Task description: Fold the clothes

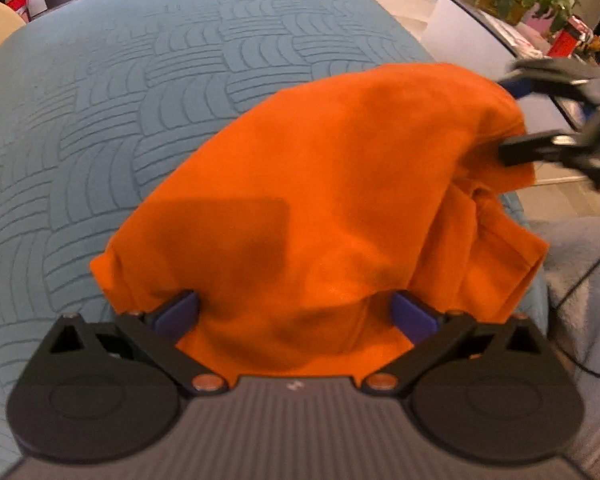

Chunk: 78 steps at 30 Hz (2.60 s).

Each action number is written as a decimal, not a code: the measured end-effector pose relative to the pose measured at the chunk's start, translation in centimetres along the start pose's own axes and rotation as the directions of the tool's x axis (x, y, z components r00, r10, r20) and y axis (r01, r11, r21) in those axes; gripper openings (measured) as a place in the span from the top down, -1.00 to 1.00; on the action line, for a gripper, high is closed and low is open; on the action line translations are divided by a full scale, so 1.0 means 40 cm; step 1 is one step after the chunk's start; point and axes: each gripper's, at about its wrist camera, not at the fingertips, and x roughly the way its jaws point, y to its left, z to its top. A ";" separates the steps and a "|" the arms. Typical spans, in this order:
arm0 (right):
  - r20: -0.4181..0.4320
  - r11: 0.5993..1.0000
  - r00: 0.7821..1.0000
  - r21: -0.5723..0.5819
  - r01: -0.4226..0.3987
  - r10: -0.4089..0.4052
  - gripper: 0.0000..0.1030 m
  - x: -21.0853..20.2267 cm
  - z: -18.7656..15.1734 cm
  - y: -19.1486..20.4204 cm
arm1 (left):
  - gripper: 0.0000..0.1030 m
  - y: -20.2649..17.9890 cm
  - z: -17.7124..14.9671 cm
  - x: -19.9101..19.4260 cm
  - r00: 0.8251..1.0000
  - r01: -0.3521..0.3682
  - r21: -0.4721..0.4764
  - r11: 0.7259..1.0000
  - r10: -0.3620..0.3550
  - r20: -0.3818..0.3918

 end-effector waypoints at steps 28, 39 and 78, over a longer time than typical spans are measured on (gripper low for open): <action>-0.479 0.792 0.855 -0.592 -0.147 -0.199 -0.16 0.201 0.005 0.230 | -1.00 -0.010 -0.044 -0.011 0.995 0.031 0.129 0.991 -0.018 -0.101; -0.178 0.794 0.931 -0.586 0.161 -0.320 -0.51 0.066 -0.010 0.325 | -1.00 0.042 -0.025 -0.081 1.000 0.010 0.061 0.998 -0.011 0.016; 0.199 0.585 0.770 -0.543 0.602 -0.606 -0.64 0.059 -0.171 0.187 | -1.00 -0.078 -0.057 -0.031 0.999 -0.050 0.132 0.990 0.047 0.028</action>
